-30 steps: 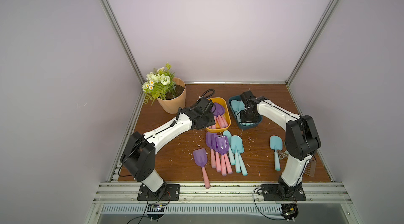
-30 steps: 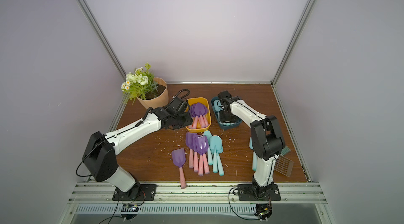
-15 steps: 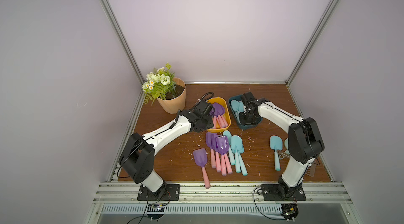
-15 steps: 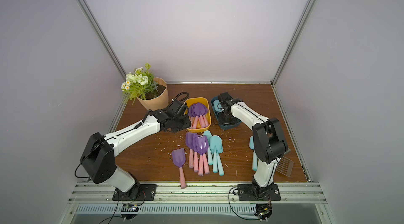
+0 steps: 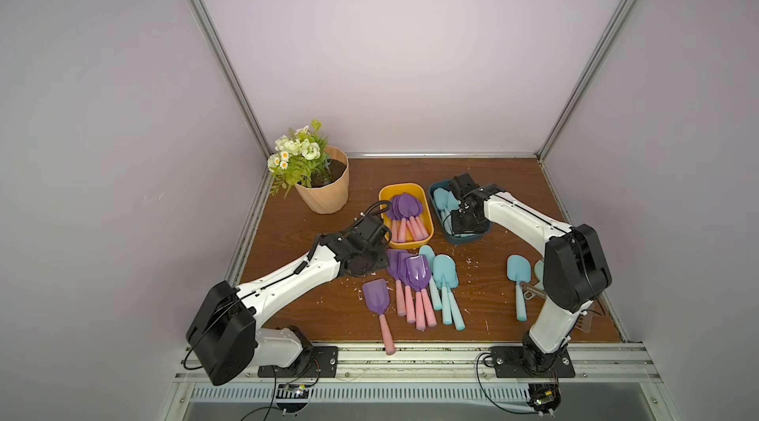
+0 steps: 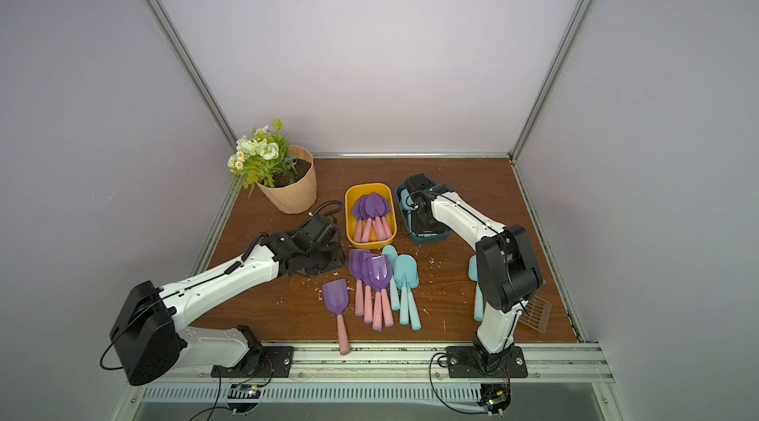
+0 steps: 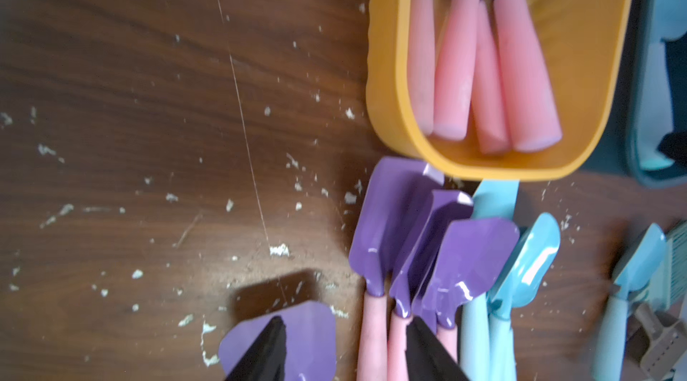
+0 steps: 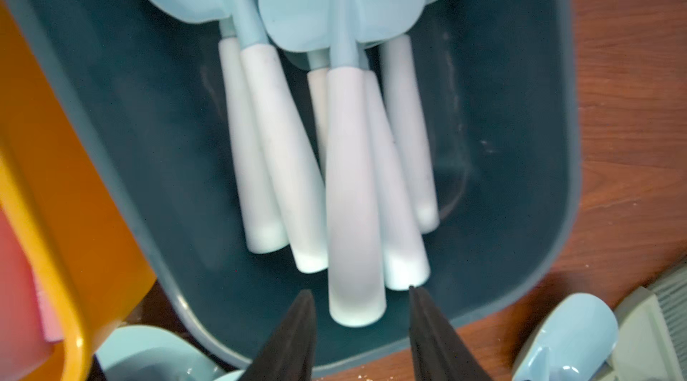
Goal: Sort the small shovels by color and place them into the storage box
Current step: Place the shovel in the storage box, then pick up the shovel from the center of the board.
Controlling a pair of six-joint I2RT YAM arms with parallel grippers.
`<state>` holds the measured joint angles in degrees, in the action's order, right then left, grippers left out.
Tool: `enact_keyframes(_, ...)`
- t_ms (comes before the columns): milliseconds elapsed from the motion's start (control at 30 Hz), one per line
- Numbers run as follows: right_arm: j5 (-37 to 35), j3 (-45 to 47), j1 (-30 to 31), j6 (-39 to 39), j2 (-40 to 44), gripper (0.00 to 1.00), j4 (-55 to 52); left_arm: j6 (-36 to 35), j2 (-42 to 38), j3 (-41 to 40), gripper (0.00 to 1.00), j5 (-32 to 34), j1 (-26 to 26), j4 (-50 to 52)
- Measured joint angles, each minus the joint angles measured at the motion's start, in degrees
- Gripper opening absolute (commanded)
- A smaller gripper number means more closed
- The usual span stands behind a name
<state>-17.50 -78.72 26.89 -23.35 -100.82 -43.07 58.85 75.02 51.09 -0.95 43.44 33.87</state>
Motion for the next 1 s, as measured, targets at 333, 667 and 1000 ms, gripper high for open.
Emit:
enact_keyframes(333,0.5,-0.1,0.0,-0.2,6.7,0.46,0.4,10.8,-10.0,-7.3,0.58,-2.7,16.0,8.2)
enact_keyframes(667,3.3,-0.1,0.0,0.2,6.5,0.46,1.7,19.0,-1.4,-7.4,0.58,-5.0,26.3,7.5)
enact_keyframes(1000,5.0,2.0,0.0,0.9,6.5,0.46,3.8,23.1,-2.7,-16.9,0.43,-9.4,26.5,-1.1)
